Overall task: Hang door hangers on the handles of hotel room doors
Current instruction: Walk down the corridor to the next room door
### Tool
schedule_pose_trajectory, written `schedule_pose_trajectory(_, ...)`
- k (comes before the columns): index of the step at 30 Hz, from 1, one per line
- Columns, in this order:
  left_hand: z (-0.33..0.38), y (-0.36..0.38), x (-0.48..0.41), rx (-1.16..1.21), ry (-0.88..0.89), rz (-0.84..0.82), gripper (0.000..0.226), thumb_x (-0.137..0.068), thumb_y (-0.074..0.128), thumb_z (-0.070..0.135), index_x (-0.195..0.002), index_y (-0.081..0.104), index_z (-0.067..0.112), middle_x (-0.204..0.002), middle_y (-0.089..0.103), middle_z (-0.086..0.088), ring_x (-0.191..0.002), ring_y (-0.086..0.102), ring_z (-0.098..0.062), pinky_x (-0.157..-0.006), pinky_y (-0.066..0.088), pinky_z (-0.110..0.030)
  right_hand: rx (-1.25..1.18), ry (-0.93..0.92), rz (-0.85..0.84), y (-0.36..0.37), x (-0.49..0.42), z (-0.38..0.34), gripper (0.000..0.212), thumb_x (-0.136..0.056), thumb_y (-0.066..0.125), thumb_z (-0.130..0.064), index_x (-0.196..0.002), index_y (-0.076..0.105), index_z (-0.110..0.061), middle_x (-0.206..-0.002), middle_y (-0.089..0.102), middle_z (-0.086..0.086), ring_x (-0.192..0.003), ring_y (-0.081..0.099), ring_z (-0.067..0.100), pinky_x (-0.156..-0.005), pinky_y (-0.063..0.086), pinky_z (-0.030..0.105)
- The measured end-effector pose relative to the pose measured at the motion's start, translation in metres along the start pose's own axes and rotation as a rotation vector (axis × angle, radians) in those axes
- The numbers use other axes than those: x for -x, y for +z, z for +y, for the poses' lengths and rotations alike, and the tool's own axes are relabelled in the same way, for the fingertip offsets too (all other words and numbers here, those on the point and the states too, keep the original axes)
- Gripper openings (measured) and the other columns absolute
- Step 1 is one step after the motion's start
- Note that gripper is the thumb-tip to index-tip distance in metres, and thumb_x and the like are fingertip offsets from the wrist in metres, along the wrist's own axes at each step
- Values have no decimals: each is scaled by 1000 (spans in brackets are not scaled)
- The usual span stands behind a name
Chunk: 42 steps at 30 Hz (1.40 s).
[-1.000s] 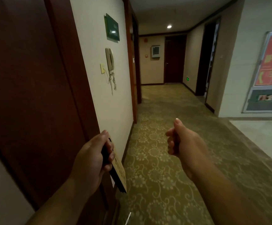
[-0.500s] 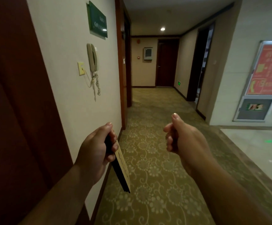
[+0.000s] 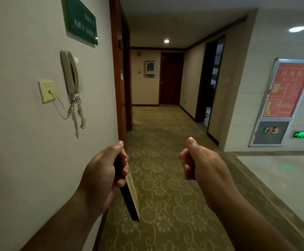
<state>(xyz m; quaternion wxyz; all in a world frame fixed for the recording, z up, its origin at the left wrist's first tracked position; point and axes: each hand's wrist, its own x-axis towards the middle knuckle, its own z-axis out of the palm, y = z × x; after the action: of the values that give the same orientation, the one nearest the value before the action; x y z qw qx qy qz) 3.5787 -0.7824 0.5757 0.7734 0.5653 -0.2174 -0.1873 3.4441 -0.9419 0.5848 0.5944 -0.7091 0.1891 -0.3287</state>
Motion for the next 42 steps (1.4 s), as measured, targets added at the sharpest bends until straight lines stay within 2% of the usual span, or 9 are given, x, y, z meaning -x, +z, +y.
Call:
schedule_pose_trajectory(10,-29,16,-186,-28,50,34,32,-97,49,34,-73,51,14,-66,46,-3,-55,42,-14,-46,26,-27,-47,4,-11,14,-192,54,48,-97,40,-48,-80,64,-10,-59,51,2,-54,50,12,-57,46,27)
schedule_pose_trajectory(13,-39,23,-247,-30,31,54,32,-98,49,35,-73,51,15,-68,45,-3,-56,42,-14,-44,27,-26,-92,55,3,8,-258,72,48,-96,43,-49,-80,64,-10,-60,52,2,-55,50,13,-60,46,30)
schedule_pose_trajectory(16,-47,32,-301,-37,13,68,32,-98,49,35,-72,51,15,-68,45,-4,-56,42,-14,-44,28,-25,-126,99,25,5,-319,86,47,-96,45,-49,-82,66,-10,-64,54,1,-56,51,9,-59,46,27)
schedule_pose_trajectory(21,-52,37,-372,-38,26,99,35,-98,49,35,-70,53,15,-66,46,-6,-56,42,-16,-41,30,-25,-104,94,-24,16,-403,101,49,-96,44,-50,-84,66,-8,-64,54,1,-55,51,8,-56,45,25)
schedule_pose_trajectory(28,-61,33,-475,-76,29,145,32,-95,53,38,-72,57,16,-70,49,-5,-58,46,-15,-45,31,-27,-78,78,-69,40,-509,116,52,-94,43,-53,-86,67,-8,-65,56,4,-62,52,18,-64,44,35)
schedule_pose_trajectory(32,-57,32,-545,-87,77,134,32,-96,51,38,-74,57,16,-71,50,-4,-59,47,-15,-47,32,-27,-76,21,-61,55,-575,114,51,-96,42,-52,-87,66,-8,-67,55,4,-62,51,16,-62,43,31)
schedule_pose_trajectory(36,-63,24,-624,-72,107,79,35,-96,50,41,-72,59,18,-72,50,-5,-61,50,-17,-52,39,-30,-28,-51,-34,75,-647,126,50,-97,41,-51,-86,67,-10,-63,55,1,-57,52,11,-56,43,26)
schedule_pose_trajectory(42,-71,20,-761,-27,79,74,35,-97,51,40,-77,60,12,-87,54,-9,-76,56,-24,-60,52,-34,-42,-27,9,106,-768,146,43,-97,43,-50,-92,67,-14,-74,60,5,-71,56,18,-66,45,32)
